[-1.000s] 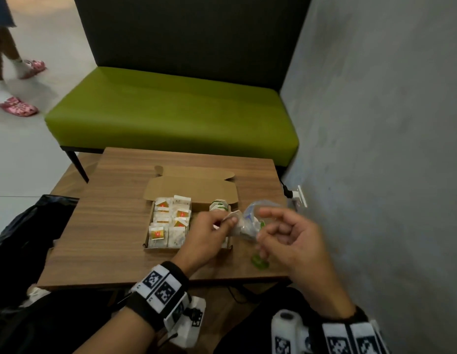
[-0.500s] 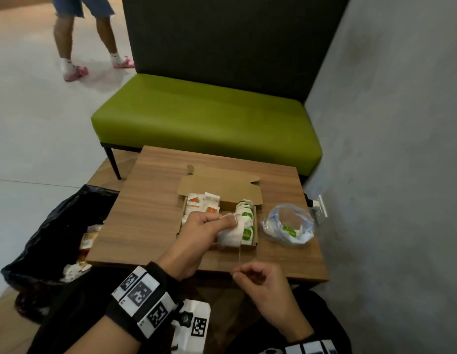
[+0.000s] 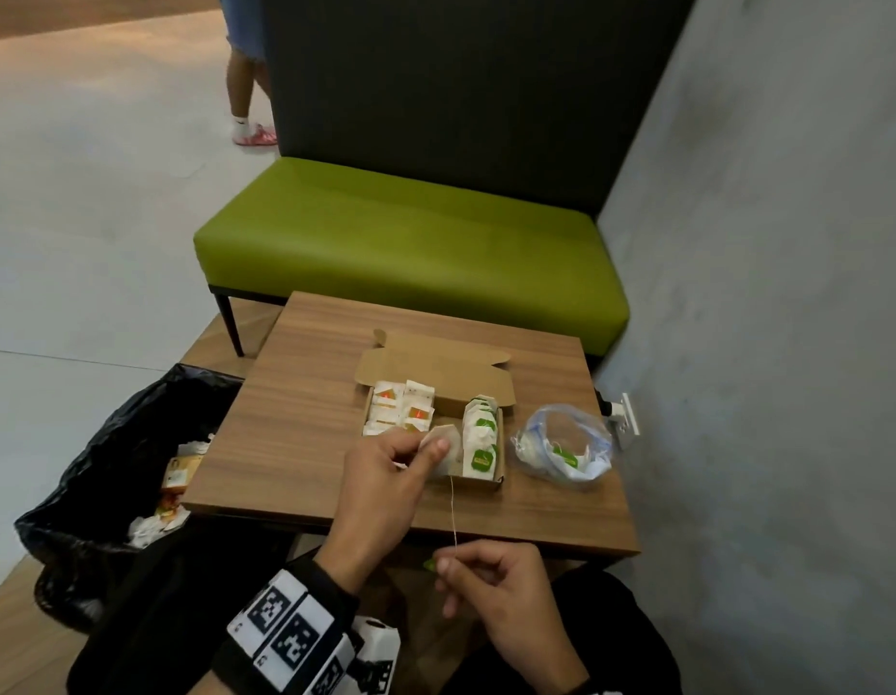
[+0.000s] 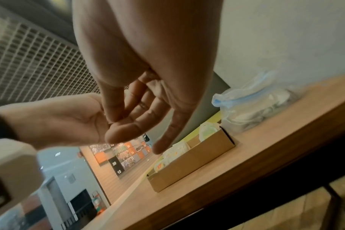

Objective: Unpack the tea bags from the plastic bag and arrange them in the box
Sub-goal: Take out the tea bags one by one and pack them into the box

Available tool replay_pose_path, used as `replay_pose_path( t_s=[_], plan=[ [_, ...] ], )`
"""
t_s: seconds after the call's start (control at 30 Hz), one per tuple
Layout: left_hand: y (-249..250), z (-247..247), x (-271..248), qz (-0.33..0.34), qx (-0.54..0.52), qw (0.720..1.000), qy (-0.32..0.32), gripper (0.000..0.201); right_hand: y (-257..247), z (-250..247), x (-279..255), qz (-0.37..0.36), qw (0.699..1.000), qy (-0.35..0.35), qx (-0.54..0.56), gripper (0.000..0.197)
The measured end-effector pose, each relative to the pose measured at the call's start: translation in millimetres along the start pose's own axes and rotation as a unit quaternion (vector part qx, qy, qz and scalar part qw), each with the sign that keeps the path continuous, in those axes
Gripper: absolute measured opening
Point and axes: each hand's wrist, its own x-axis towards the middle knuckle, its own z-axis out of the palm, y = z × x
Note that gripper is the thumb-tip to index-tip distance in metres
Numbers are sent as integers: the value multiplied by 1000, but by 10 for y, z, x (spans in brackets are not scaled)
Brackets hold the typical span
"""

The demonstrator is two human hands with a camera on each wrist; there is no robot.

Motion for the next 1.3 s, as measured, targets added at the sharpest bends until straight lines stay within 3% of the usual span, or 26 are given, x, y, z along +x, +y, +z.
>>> replay_pose_path(
  t_s=[0.1,0.2,0.37,0.47,0.53,0.63,0.8,0.9,1.0,1.2,1.3],
  plan=[
    [66,8,-16,-4,-24,1000,6,12,24,43,-25,7,999,-15,-41,11],
    [125,51,-49,-39,-104,994,1,11,60,98,23,29,999,-8,-15,21],
    [74,39,-109,-107,-202,970,-86,23,79,73,157,48,989,115,73,30],
    [26,37,-184,-125,-177,964,-156,20,-19,-2,244,35,979,160,125,15],
    [-14,60,-223,-124,-142,970,-156,18,-101,-39,299,23,974,170,148,15],
    [-79,93,-259,-117,-93,976,-156,20,-224,-99,378,7,970,160,181,28],
    [-153,110,-256,-135,-56,979,-139,20,-391,-191,401,-35,976,114,184,19],
    [-161,107,-237,-153,-72,977,-132,24,-410,-216,338,-94,987,54,122,17],
    [-189,82,-214,-178,-97,971,-129,29,-332,-250,278,-105,992,11,67,20],
    [-197,105,-188,-251,-191,941,-124,30,-252,-219,279,-88,996,19,-11,27],
    [-242,60,-195,-215,-183,944,-169,23,-250,-246,301,-85,996,23,-17,29]
  ],
)
